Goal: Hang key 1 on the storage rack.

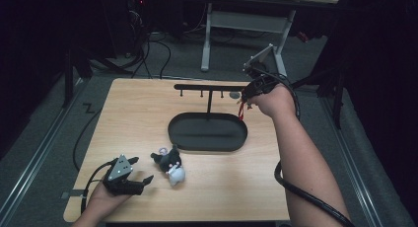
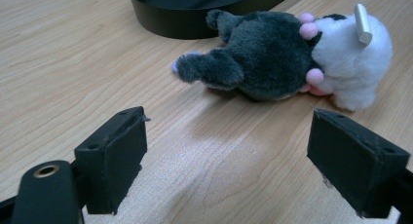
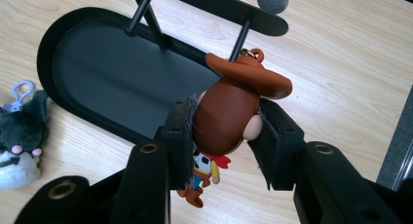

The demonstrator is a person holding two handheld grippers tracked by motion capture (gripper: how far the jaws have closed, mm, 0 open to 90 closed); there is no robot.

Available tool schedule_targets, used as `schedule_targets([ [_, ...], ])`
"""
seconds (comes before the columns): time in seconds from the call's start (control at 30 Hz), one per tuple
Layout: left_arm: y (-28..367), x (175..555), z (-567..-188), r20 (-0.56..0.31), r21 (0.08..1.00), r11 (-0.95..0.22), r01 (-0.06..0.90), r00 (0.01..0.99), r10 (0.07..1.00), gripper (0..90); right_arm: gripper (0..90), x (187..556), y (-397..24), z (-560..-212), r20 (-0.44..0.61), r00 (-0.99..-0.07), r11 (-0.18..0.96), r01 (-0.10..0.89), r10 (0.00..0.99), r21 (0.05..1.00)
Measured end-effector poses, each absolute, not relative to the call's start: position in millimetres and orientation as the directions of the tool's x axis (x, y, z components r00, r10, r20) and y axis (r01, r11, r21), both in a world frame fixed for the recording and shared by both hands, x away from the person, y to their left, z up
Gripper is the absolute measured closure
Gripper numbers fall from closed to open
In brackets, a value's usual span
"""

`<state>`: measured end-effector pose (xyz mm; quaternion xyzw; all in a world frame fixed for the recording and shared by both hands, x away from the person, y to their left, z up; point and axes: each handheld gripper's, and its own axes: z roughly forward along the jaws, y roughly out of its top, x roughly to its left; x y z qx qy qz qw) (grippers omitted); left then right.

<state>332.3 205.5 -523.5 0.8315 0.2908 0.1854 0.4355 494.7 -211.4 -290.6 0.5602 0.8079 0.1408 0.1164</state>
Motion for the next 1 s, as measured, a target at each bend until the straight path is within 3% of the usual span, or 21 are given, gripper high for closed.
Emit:
schedule_targets([
  [0.6, 206, 333, -523, 0.051, 0.832, -0.450, 0.323, 0.764, 0.643, 15.0, 61.5, 503, -201, -294, -0.044, -0.356, 0.347, 0.865, 0.933, 0.362],
  [1.0, 205, 332, -524, 0.053, 0.835, -0.448, 0.319, 0.764, 0.643, 15.0, 61.5, 503, -226, -305, -0.049, -0.289, 0.287, 0.886, 0.956, 0.365],
])
